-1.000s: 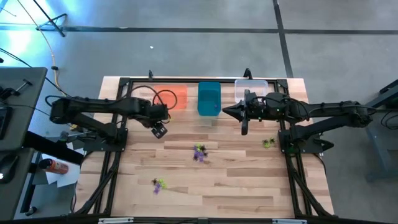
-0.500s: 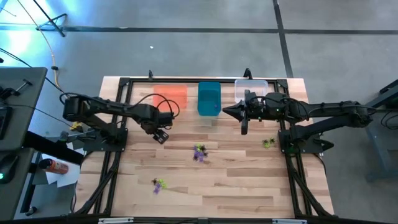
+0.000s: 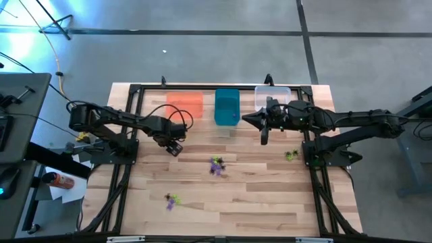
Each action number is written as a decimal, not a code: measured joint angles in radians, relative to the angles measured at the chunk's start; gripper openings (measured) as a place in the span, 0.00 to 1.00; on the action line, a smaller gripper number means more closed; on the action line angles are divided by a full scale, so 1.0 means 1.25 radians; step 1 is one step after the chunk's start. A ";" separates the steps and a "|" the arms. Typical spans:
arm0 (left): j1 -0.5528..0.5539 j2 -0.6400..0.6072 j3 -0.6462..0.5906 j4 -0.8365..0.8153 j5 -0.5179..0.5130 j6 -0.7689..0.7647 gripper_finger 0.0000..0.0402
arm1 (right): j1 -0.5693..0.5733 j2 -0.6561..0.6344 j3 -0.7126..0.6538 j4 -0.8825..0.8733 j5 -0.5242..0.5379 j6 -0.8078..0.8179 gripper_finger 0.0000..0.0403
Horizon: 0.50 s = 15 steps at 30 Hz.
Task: Sort Halloween decoration
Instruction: Put the purple spider toy into the blue bin
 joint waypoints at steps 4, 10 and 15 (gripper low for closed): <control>0.003 0.000 0.000 0.000 0.001 0.005 0.53 | 0.000 0.000 0.000 0.000 0.000 0.000 0.00; 0.024 0.000 0.000 -0.002 0.009 0.000 0.53 | 0.000 0.000 0.000 0.000 0.000 0.000 0.00; 0.033 0.000 -0.002 0.023 0.000 0.017 0.53 | 0.000 0.000 0.000 0.000 0.000 -0.001 0.00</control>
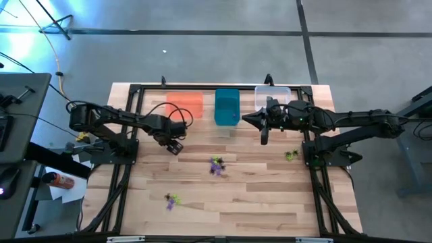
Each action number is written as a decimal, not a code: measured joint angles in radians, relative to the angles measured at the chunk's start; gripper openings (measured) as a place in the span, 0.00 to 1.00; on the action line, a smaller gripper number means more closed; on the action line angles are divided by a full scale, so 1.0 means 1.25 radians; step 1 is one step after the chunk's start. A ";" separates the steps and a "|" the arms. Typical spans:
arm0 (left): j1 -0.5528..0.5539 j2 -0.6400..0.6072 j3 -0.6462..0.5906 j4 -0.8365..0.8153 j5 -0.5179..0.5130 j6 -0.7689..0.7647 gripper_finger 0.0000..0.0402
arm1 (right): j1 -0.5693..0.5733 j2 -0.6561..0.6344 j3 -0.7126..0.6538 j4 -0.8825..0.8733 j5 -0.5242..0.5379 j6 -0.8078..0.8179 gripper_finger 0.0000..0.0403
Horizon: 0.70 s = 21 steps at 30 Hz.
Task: Sort Halloween decoration
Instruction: Put the purple spider toy into the blue bin
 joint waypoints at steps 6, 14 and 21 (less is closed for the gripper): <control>0.001 0.000 0.000 0.041 -0.013 0.037 0.53 | 0.000 0.000 0.000 0.000 0.000 -0.001 0.00; 0.001 0.000 0.000 0.023 0.000 0.038 0.50 | 0.000 0.000 0.000 0.000 0.000 -0.001 0.00; 0.001 0.000 0.001 0.017 0.001 0.039 0.24 | 0.000 0.000 0.000 0.000 -0.001 -0.001 0.00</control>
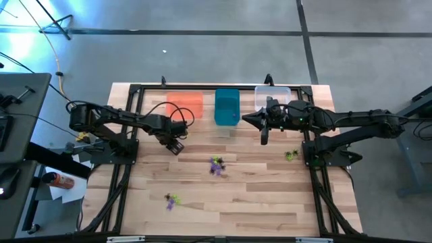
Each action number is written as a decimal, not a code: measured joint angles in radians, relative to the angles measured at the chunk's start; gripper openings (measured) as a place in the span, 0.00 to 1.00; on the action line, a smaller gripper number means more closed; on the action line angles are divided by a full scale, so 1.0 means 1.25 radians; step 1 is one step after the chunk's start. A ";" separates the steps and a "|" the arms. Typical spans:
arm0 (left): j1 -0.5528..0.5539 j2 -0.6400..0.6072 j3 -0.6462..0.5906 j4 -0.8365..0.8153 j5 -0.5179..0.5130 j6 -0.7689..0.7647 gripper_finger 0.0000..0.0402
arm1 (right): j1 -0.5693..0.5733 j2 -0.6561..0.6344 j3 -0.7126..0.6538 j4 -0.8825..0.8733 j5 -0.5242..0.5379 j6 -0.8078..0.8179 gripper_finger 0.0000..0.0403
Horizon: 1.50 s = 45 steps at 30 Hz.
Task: Sort Halloween decoration
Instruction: Put the purple spider toy into the blue bin
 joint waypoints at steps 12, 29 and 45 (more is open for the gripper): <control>0.000 -0.008 0.038 -0.032 -0.004 0.031 0.01 | 0.000 0.000 0.000 0.000 0.000 0.000 0.00; 0.046 -0.212 0.183 -0.089 -0.038 0.113 0.00 | 0.000 0.006 0.000 -0.017 0.000 0.001 0.00; 0.018 -0.044 0.100 -0.064 0.005 0.073 0.39 | 0.000 0.058 0.000 0.015 0.000 0.006 0.00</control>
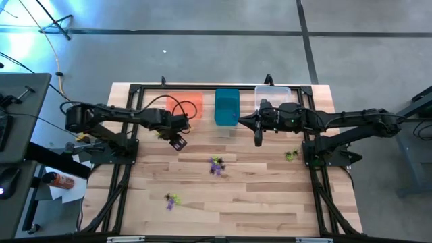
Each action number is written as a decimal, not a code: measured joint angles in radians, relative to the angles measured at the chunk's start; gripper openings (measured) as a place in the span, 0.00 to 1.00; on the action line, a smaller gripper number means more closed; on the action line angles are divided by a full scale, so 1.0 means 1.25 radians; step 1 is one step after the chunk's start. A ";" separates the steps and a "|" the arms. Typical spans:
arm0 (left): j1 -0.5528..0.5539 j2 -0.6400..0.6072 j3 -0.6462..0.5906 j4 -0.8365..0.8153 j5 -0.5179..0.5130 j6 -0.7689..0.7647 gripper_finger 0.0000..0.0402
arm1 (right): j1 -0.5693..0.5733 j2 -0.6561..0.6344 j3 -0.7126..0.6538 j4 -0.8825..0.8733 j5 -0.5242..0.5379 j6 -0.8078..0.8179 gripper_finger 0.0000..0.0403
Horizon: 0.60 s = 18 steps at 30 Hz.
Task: Sort Halloween decoration
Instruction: Put the purple spider toy into the blue bin
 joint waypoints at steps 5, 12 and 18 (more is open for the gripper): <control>0.003 0.009 0.001 0.017 -0.009 0.046 0.49 | 0.000 0.000 0.000 -0.002 -0.001 0.015 0.00; 0.007 0.010 0.000 0.010 -0.030 0.066 0.57 | 0.000 0.000 0.000 -0.009 -0.001 0.024 0.00; 0.001 0.054 0.000 0.036 0.018 0.053 0.58 | 0.000 0.000 0.000 -0.010 -0.001 0.029 0.00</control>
